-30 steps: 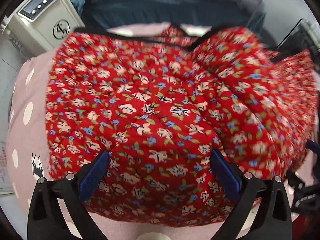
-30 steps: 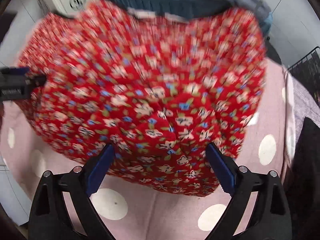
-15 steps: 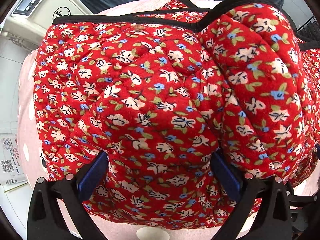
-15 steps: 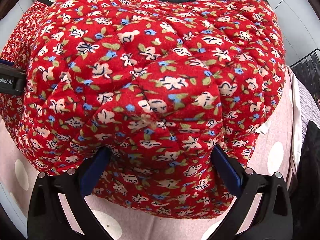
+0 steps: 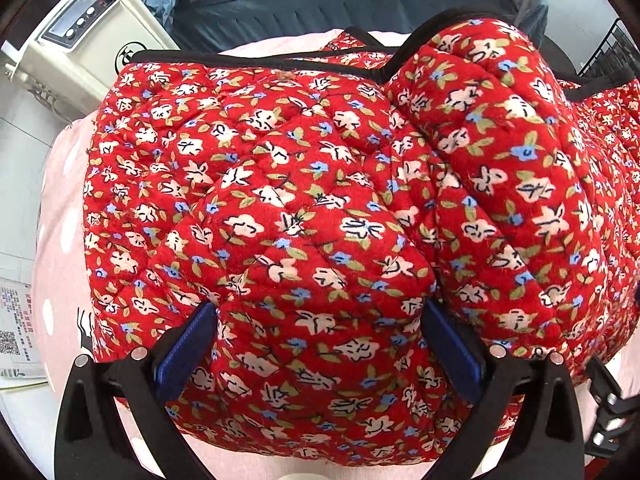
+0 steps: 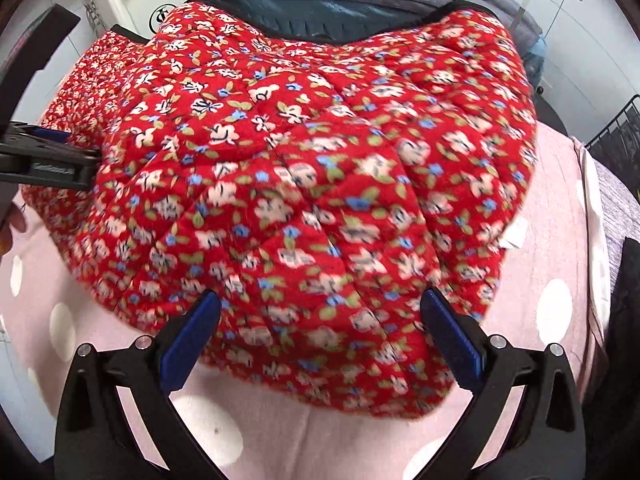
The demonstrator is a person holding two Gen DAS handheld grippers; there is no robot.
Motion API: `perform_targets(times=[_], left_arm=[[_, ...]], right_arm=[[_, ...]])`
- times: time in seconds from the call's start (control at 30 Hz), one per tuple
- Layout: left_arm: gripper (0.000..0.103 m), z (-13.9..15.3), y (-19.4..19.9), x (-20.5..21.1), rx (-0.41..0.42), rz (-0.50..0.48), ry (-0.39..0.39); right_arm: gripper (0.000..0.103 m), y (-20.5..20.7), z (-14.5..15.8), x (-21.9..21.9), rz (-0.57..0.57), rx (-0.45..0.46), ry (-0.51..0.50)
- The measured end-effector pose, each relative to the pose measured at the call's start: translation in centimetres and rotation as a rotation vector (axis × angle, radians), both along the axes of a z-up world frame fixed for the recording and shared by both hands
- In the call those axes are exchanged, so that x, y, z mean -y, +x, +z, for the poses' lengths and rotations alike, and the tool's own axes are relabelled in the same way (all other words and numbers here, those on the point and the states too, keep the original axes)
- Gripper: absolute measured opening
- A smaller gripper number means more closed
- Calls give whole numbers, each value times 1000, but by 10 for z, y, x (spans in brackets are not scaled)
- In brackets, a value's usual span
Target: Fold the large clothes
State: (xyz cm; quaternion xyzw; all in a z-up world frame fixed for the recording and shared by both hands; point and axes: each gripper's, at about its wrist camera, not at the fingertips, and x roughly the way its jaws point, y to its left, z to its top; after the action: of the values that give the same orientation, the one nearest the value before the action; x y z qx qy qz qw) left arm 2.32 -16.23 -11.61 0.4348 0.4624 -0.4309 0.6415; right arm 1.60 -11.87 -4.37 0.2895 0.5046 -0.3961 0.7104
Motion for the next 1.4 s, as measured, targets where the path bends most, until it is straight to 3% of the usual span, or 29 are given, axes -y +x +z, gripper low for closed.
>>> perform_targets(times=[0.3, 0.4, 0.53, 0.7, 0.93, 1.07, 1.2, 1.3, 1.4], left_arm=[[99, 16, 7, -16, -64, -73, -21], [98, 38, 18, -34, -119, -84, -100], [97, 63, 42, -67, -150, -32, -176], [97, 79, 92, -98, -205, 86, -228], [97, 60, 175, -97, -310, 186, -216], [97, 20, 209, -76, -515, 204, -179], [98, -17, 219, -47, -703, 162, -142], [99, -46, 222, -32, -867, 193, -110], [99, -53, 222, -26, -905, 155, -112]], right_arm=[[98, -101, 31, -30, -267, 202, 86], [98, -151, 36, -34, -371, 253, 73], [98, -196, 26, -23, -406, 277, 106], [98, -225, 1, 4, -380, 455, 231], [98, -231, -48, 50, -361, 609, 410], [98, -234, -77, 62, -331, 629, 481], [98, -247, -100, 71, -337, 706, 585], [98, -255, -111, 74, -344, 759, 627], [99, -253, -117, 79, -327, 766, 625]])
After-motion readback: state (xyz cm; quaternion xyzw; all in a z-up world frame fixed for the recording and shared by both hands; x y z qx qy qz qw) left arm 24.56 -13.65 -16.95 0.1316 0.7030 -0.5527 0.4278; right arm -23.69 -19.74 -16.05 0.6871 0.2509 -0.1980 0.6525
